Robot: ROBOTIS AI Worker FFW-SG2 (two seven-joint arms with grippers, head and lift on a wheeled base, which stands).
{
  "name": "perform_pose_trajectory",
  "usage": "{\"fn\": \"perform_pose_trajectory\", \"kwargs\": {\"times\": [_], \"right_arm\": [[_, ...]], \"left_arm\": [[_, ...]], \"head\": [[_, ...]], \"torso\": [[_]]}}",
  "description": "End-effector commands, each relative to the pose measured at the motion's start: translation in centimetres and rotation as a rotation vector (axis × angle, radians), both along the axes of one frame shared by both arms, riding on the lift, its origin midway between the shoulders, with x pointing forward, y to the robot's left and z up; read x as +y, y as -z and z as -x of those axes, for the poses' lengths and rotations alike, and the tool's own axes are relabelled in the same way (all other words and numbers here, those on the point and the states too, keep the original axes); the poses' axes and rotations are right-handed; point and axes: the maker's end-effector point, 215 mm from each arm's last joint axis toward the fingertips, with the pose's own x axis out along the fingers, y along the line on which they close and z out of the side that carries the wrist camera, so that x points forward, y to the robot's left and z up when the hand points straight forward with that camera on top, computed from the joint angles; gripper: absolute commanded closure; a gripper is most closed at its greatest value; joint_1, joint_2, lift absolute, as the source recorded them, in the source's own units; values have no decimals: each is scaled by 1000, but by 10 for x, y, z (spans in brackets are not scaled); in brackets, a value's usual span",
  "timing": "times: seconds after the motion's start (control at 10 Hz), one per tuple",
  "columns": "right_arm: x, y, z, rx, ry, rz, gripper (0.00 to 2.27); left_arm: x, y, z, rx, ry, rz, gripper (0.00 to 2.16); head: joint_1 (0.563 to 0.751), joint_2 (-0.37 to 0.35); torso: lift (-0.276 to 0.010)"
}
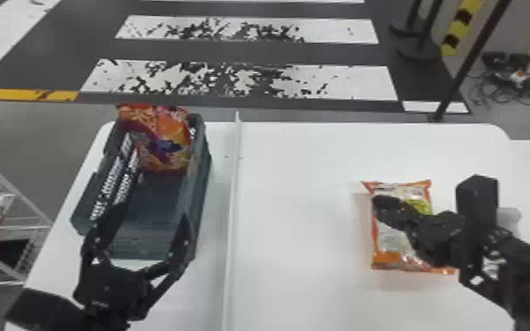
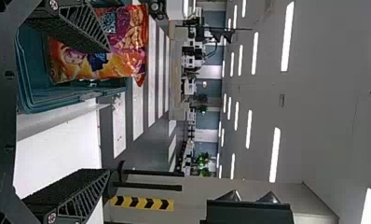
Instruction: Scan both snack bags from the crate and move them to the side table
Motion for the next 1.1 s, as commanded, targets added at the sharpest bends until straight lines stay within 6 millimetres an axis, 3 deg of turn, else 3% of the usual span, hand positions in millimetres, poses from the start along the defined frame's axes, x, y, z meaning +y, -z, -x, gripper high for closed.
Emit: {"fn": "perform_pose_trajectory", "kwargs": {"times": [0.0,0.4,0.6,0.8,1.0], "right_arm": [[-19,16,-24,13,45,24,2246],[-75,21,-62,-21,186,52,2246],[-94,28,-66,-14,231,75,2246],[-101,46,-61,16,240,109,2246],[-94,60,-55,22,224,138,2246]], "left_arm": [[1,0,0,0,-1,-1,80],[1,0,1,1,-3,-4,80],[1,0,2,1,-4,-3,83],[1,1,2,4,-4,-3,83],[1,1,2,6,-5,-4,83]], "head": [[695,-4],[695,-74],[695,-110],[695,-129],[695,-135]], "torso": [[-75],[-75],[-75],[-75],[-75]]}}
